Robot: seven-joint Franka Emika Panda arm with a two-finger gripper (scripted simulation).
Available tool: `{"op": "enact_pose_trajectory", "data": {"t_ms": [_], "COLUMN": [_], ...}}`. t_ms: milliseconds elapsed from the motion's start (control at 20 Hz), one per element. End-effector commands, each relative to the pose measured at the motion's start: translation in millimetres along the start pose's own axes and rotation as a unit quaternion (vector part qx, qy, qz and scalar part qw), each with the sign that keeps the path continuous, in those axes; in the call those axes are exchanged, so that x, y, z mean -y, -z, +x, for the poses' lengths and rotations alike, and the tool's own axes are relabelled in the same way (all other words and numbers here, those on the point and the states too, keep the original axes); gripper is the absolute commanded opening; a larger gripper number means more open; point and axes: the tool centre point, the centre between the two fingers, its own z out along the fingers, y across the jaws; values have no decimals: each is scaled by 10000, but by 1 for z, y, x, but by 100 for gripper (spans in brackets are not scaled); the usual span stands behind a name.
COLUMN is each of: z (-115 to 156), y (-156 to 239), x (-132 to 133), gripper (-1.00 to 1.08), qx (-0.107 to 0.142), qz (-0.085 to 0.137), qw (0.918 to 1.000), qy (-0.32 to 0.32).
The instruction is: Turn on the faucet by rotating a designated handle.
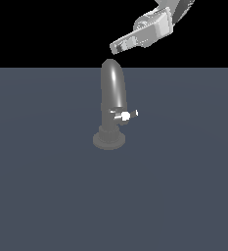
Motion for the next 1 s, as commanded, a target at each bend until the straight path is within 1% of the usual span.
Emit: {"op": "enact_pose_trajectory", "data": {"t_ms": [0, 250, 500, 750, 950], "z": [14, 40, 65, 89, 109], "y": [1, 2, 0, -3, -8], "x": [3, 8, 12, 13, 14], "gripper": [-100, -100, -100, -100, -100], "qx": [233, 659, 1051, 1432, 1740], "qz": [86, 250, 402, 552, 677], "qw": [9995, 9960, 9898, 9809, 9716], "qy": [-189, -543, -870, -1193, -1457]}}
